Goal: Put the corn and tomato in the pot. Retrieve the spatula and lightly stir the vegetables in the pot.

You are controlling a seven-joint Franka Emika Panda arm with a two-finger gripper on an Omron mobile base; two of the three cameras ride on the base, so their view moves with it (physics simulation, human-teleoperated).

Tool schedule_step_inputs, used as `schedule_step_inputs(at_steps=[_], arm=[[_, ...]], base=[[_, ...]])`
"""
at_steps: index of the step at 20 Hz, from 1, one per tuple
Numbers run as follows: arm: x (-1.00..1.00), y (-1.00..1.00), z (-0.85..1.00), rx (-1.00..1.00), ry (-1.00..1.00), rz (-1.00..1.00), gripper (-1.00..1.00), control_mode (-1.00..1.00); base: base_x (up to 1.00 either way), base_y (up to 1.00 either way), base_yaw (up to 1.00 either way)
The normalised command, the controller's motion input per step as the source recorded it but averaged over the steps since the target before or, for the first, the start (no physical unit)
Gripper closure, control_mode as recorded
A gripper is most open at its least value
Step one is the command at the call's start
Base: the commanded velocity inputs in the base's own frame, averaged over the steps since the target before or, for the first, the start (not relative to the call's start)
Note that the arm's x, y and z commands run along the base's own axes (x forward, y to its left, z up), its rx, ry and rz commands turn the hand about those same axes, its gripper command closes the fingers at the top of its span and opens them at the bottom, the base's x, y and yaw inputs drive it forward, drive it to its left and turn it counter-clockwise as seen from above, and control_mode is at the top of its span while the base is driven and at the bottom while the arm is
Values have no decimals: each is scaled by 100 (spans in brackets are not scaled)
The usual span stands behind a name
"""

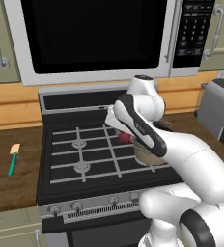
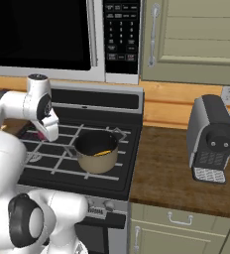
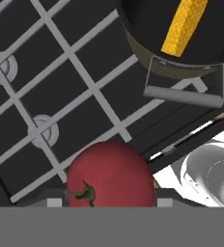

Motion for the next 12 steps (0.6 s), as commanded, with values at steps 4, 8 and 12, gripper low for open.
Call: schedule_step_inputs(at_steps=[4, 8, 12], arm=[[23, -100, 0, 0, 7, -12, 100, -100], [51, -100, -14, 0, 7, -13, 100, -100], [70, -100, -43, -4, 2, -14, 100, -100]], base=[[0, 0, 0], [0, 0, 0], [0, 0, 0]])
